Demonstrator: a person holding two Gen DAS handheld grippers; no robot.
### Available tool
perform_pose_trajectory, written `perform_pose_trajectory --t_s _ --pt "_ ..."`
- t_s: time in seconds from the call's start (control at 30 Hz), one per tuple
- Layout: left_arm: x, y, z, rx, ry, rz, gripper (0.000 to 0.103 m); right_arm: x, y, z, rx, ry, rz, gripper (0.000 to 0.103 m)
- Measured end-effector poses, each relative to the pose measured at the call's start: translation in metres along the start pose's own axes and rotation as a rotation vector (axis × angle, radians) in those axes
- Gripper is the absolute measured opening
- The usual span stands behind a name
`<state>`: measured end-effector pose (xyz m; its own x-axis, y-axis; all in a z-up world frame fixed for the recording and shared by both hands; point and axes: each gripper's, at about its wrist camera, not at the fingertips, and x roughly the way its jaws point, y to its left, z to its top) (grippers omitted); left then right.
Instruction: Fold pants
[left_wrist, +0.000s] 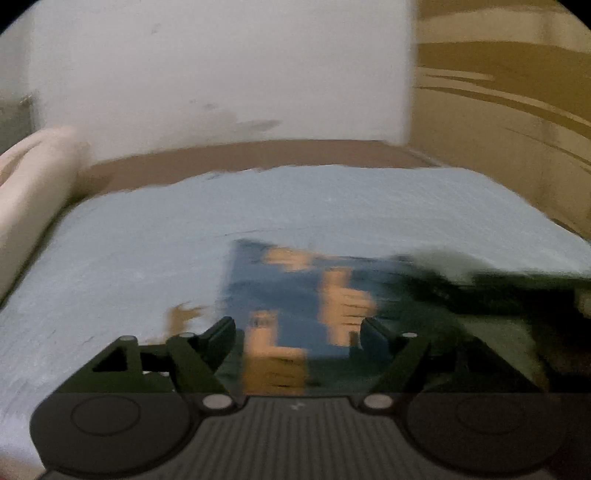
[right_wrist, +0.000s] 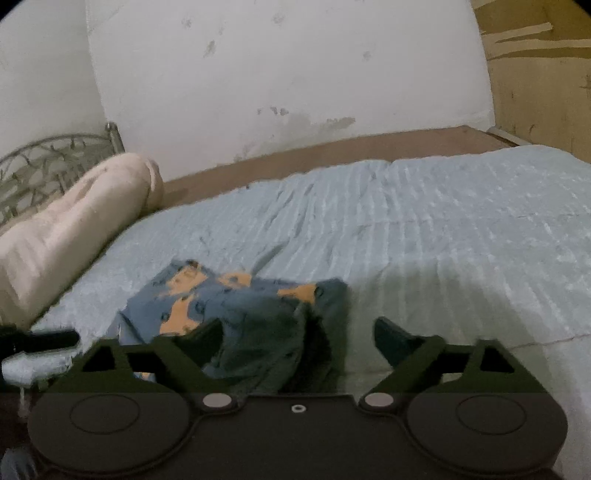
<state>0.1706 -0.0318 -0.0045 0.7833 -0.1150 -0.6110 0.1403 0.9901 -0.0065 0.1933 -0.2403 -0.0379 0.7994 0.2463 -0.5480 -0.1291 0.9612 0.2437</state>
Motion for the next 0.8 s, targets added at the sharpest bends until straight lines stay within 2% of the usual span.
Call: perform_pose_trajectory --t_s 0.07,0.1,0.2,0.3,0.37,0.47,0.57,0.63,0.77,0.8 --pt "0.013 0.020 0.004 -0.102 0.039 0.077 0.078 0.002 0.002 -0.005 -0.020 0.030 -0.027 0.097" --pt "0.019 0.030 0.005 -0.153 0.055 0.092 0.077 0.002 0.002 -0.008 -0.026 0.042 -0.042 0.097" --pt "0.032 0.059 0.007 -0.282 0.105 0.087 0.067 0.000 -0.006 -0.017 -0.042 0.070 -0.095 0.101" --pt "0.037 0.070 0.003 -0.319 0.138 0.029 0.052 -0.008 -0.019 -0.024 -0.009 0.077 -0.083 0.102" --pt "0.036 0.071 -0.003 -0.328 0.147 -0.007 0.030 -0.014 -0.025 -0.028 0.014 0.076 -0.055 0.102" --pt "0.036 0.070 -0.014 -0.321 0.159 -0.034 0.012 -0.021 -0.024 -0.025 0.027 0.063 -0.022 0.102" --pt "0.032 0.066 -0.016 -0.300 0.156 -0.029 0.006 -0.020 -0.015 -0.006 -0.004 0.018 -0.013 0.102" --pt "0.032 0.066 -0.016 -0.300 0.156 -0.035 0.004 -0.011 -0.005 0.011 -0.031 -0.001 0.029 0.102" --pt "0.030 0.064 -0.016 -0.292 0.154 -0.036 0.003 0.040 0.029 0.047 -0.105 0.048 0.162 0.101" --pt "0.030 0.064 -0.017 -0.292 0.153 -0.036 0.002 0.057 0.039 0.054 -0.118 0.076 0.200 0.097"
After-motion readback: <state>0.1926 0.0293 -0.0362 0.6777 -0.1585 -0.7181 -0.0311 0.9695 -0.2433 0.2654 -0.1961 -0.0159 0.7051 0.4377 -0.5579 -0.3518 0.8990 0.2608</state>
